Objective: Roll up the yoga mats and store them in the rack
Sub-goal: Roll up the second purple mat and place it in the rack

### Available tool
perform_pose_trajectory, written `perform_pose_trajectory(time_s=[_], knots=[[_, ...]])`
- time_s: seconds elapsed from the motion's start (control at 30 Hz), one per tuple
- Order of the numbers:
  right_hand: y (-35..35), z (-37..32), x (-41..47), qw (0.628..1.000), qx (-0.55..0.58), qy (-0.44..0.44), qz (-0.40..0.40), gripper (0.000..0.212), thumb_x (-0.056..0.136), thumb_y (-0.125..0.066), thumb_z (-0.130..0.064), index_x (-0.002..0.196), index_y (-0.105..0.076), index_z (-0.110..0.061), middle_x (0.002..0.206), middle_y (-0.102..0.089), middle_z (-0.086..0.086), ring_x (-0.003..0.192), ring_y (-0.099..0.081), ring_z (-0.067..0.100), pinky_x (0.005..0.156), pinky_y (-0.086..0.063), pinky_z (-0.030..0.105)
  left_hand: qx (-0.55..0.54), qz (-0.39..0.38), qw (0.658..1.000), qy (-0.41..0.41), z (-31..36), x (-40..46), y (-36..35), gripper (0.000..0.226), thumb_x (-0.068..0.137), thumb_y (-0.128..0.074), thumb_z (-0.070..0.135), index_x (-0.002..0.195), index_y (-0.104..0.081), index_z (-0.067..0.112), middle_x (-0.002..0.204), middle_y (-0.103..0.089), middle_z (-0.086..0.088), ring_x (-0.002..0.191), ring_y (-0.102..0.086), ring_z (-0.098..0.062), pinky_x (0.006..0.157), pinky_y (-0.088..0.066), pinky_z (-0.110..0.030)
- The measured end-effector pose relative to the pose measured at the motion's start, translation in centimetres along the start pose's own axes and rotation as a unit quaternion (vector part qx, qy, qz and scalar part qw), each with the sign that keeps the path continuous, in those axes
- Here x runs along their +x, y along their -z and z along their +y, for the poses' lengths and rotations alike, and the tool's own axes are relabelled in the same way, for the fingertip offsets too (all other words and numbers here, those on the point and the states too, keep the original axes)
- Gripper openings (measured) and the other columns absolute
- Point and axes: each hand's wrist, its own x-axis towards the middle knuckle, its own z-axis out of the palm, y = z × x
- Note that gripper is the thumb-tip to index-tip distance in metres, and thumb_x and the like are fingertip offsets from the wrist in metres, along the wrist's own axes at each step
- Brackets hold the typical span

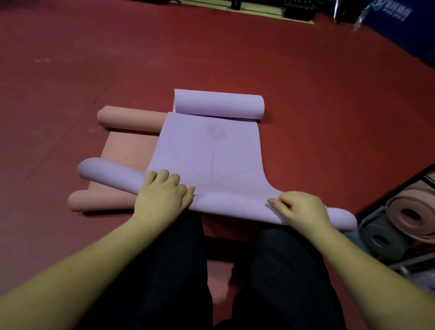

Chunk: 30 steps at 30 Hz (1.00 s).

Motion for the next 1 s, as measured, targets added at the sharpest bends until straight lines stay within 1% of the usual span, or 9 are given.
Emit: perform_pose_trajectory(time_s=[0.1,0.27,0.4,0.53,0.67,0.73,0.8,0.93,1.0], knots=[[-0.5,0.3,-1.5,0.997,-0.037,0.052,0.036,0.057,0.086,-0.037,-0.064,0.057,-0.057,-0.019,0.061,-0.055,-0.003,0.062,-0.058,0.024,0.051,-0.037,0.031,-0.031,-0.033,0.999,0.020,0.1,0.5,0.3,0.045,0.088,-0.040,0.033,0.051,-0.058,0.012,0.050,-0.050,-0.006,0.050,-0.052,-0.029,0.055,-0.039,-0.034],[-1.3,-0.9,-2.3,0.988,-0.107,0.025,0.105,0.051,0.087,-0.044,-0.053,0.056,-0.058,-0.015,0.063,-0.052,-0.001,0.065,-0.053,0.026,0.058,-0.041,0.034,-0.064,-0.062,0.994,0.066,0.5,0.8,0.1,0.044,0.088,-0.037,0.034,0.054,-0.055,0.012,0.052,-0.053,-0.008,0.050,-0.054,-0.032,0.055,-0.039,-0.035],[-1.9,-1.6,-2.0,0.993,-0.093,-0.031,0.069,0.049,0.089,-0.038,-0.050,0.056,-0.050,-0.016,0.059,-0.052,0.002,0.064,-0.056,0.031,0.058,-0.042,0.037,-0.058,-0.073,0.993,0.077,0.5,1.0,0.2,0.049,0.088,-0.037,0.033,0.056,-0.063,0.006,0.060,-0.055,-0.010,0.064,-0.056,-0.034,0.055,-0.039,-0.037],[-0.6,-1.6,-0.7,0.995,-0.082,-0.031,0.047,0.053,0.090,-0.033,-0.048,0.058,-0.055,-0.012,0.065,-0.056,0.006,0.069,-0.057,0.032,0.062,-0.043,0.038,-0.068,-0.138,0.984,0.090,0.5,2.1,1.1,0.055,0.090,-0.033,0.035,0.053,-0.064,0.008,0.057,-0.060,-0.009,0.060,-0.058,-0.033,0.057,-0.049,-0.038],[1.7,-1.6,1.8,0.992,-0.066,-0.082,-0.067,0.050,0.102,-0.033,-0.044,0.075,-0.061,-0.013,0.091,-0.062,0.011,0.093,-0.057,0.033,0.078,-0.038,0.038,-0.047,-0.171,0.978,0.107,0.0,4.3,2.5,0.050,0.104,-0.030,0.038,0.088,-0.069,0.011,0.089,-0.069,-0.011,0.083,-0.063,-0.033,0.073,-0.050,-0.037],[3.4,-1.5,2.9,0.980,-0.032,-0.130,-0.146,0.051,0.102,-0.033,-0.049,0.067,-0.048,-0.016,0.081,-0.056,0.007,0.086,-0.054,0.031,0.074,-0.038,0.036,-0.073,-0.202,0.967,0.139,-0.2,5.3,3.2,0.051,0.105,-0.026,0.043,0.092,-0.066,0.014,0.099,-0.066,-0.011,0.089,-0.059,-0.032,0.076,-0.043,-0.036],[4.8,-0.9,3.5,0.968,0.017,-0.145,-0.203,0.051,0.101,-0.036,-0.053,0.070,-0.053,-0.017,0.077,-0.055,0.004,0.084,-0.051,0.028,0.071,-0.038,0.034,-0.104,-0.247,0.949,0.168,-0.9,6.0,3.0,0.049,0.104,-0.024,0.045,0.087,-0.060,0.017,0.101,-0.062,-0.011,0.088,-0.053,-0.030,0.078,-0.040,-0.036],[5.0,-0.8,3.2,0.939,0.070,-0.128,-0.312,0.044,0.098,-0.041,-0.059,0.096,-0.063,-0.021,0.107,-0.061,0.002,0.102,-0.054,0.024,0.083,-0.038,0.032,-0.103,-0.382,0.909,0.132,-1.5,5.4,1.5,0.039,0.103,-0.030,0.035,0.124,-0.055,0.014,0.125,-0.056,-0.011,0.107,-0.054,-0.031,0.092,-0.045,-0.037],[3.5,-0.8,3.0,0.928,0.049,-0.122,-0.350,0.050,0.099,-0.040,-0.058,0.116,-0.065,-0.019,0.130,-0.059,0.004,0.117,-0.052,0.024,0.093,-0.037,0.032,-0.078,-0.406,0.902,0.125,-1.1,4.8,0.9,0.039,0.103,-0.036,0.039,0.128,-0.056,0.016,0.121,-0.059,-0.009,0.113,-0.057,-0.030,0.091,-0.047,-0.038]])
